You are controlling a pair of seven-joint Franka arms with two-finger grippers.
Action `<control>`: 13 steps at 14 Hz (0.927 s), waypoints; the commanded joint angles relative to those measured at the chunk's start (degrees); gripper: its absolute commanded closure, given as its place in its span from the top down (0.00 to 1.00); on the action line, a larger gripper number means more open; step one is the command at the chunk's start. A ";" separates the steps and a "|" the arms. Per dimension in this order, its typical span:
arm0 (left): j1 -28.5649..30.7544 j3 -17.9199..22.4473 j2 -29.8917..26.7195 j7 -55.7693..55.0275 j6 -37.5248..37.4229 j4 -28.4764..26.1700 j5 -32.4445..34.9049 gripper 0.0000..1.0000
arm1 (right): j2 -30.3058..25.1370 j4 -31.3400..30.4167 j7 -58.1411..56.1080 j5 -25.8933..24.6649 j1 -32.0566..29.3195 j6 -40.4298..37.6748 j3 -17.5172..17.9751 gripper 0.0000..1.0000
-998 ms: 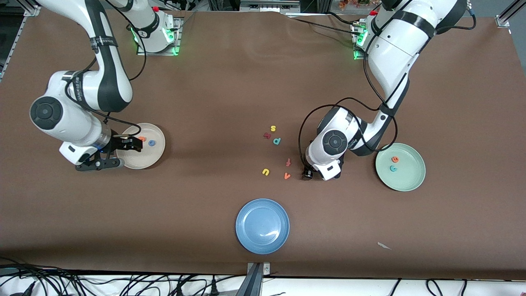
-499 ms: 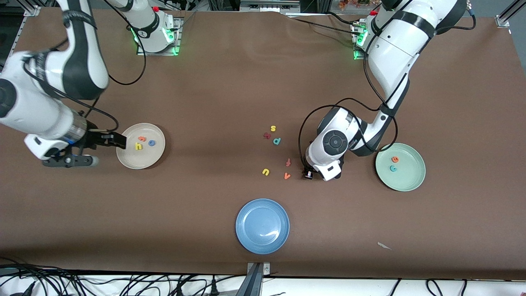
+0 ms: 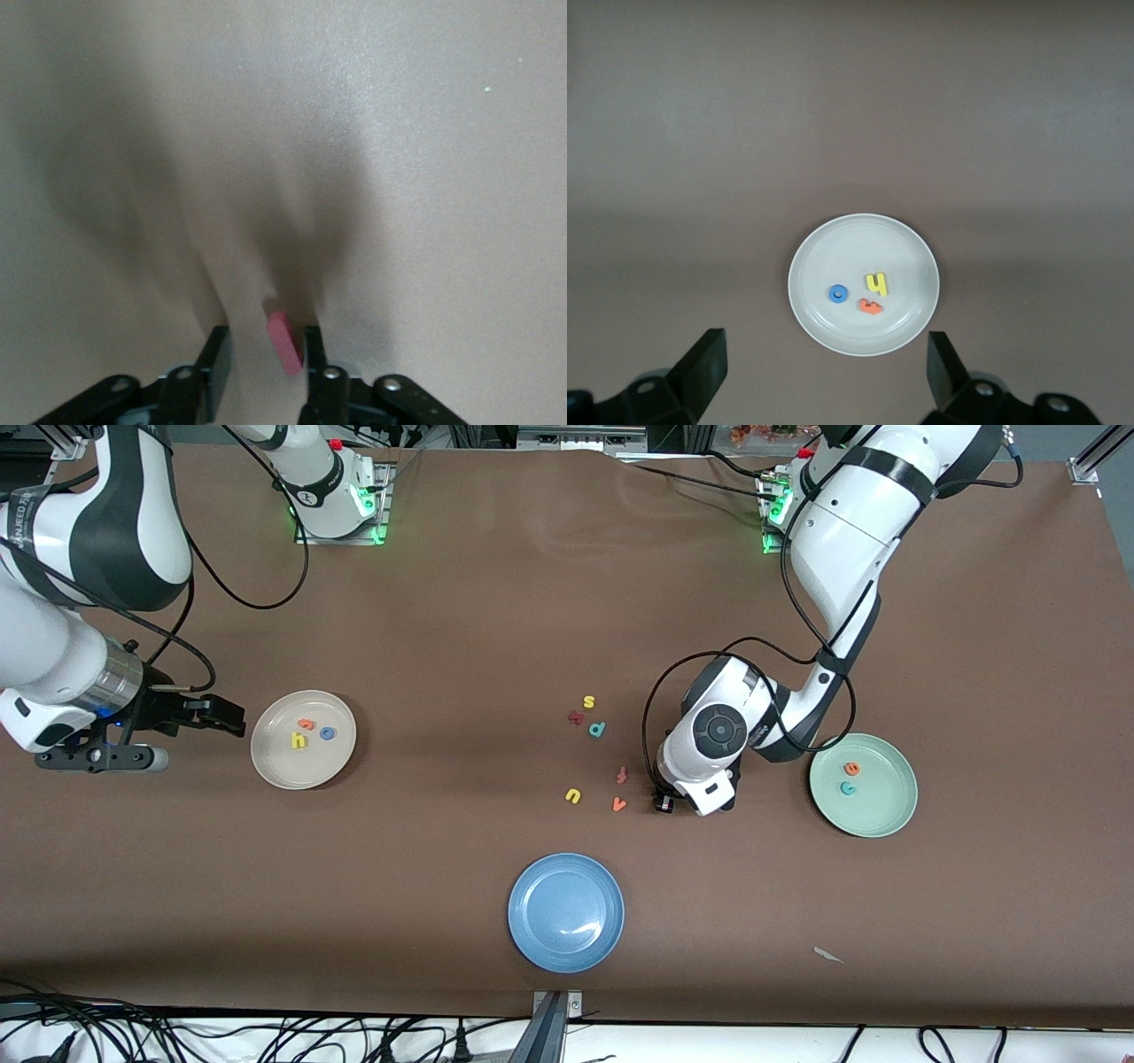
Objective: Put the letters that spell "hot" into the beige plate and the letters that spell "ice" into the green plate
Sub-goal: 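Grasp the pink bar with the left gripper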
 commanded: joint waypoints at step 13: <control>-0.86 0.84 -0.06 2.38 -1.43 0.59 6.31 0.00 | -0.78 0.86 3.31 0.59 0.19 -0.82 0.45 1.00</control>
